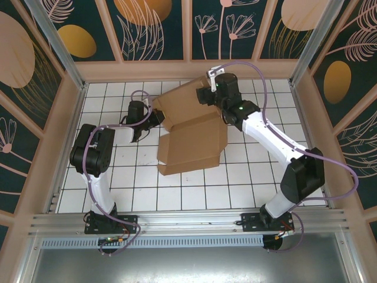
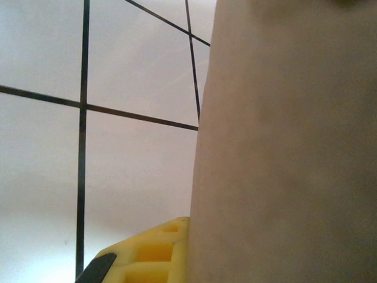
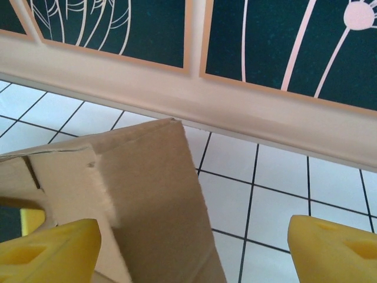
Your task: Fold the paper box
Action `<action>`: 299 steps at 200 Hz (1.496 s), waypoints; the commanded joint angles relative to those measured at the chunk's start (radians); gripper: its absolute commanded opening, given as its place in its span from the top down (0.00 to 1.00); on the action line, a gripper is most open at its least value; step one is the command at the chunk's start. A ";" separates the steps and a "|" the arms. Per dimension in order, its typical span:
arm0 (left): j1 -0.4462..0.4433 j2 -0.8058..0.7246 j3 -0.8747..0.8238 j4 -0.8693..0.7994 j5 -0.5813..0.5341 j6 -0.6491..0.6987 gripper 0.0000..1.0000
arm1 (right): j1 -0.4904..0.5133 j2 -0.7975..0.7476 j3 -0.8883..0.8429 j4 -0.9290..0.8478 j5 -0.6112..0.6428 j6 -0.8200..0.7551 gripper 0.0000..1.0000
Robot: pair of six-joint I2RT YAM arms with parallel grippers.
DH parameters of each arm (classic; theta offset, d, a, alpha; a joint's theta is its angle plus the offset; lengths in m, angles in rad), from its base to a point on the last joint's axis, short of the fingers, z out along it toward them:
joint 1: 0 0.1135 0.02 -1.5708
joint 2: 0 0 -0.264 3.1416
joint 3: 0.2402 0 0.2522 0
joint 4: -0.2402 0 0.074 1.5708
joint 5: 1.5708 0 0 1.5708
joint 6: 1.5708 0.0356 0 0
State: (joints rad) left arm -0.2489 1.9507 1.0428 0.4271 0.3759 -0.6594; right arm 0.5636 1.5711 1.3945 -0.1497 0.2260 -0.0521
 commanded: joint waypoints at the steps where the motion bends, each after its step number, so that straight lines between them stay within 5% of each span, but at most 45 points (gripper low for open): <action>1: -0.002 -0.013 0.138 -0.233 -0.051 0.181 1.00 | -0.010 -0.065 -0.042 0.071 -0.040 0.059 0.17; 91: -0.001 0.102 0.662 -1.073 -0.222 0.636 1.00 | -0.184 -0.185 -0.211 0.114 -0.168 0.115 0.18; 184: -0.003 0.360 0.952 -1.544 -0.404 0.743 1.00 | -0.250 -0.209 -0.316 0.139 -0.247 0.118 0.18; 223: -0.008 0.433 1.098 -1.614 -0.419 0.747 0.51 | -0.252 -0.179 -0.310 0.130 -0.265 0.112 0.18; 271: -0.017 0.447 1.189 -1.616 -0.385 0.757 0.28 | -0.253 -0.108 -0.270 0.135 -0.320 0.106 0.18; 287: -0.019 0.450 1.217 -1.615 -0.377 0.756 0.04 | -0.252 -0.070 -0.247 0.138 -0.345 0.102 0.18; 299: -0.020 0.439 1.238 -1.596 -0.368 0.748 0.02 | -0.251 -0.028 -0.222 0.139 -0.374 0.085 0.18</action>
State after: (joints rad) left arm -0.2626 2.3806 2.2272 -1.1519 -0.0090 0.0898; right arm 0.3195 1.4818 1.1107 -0.0406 -0.0841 0.0586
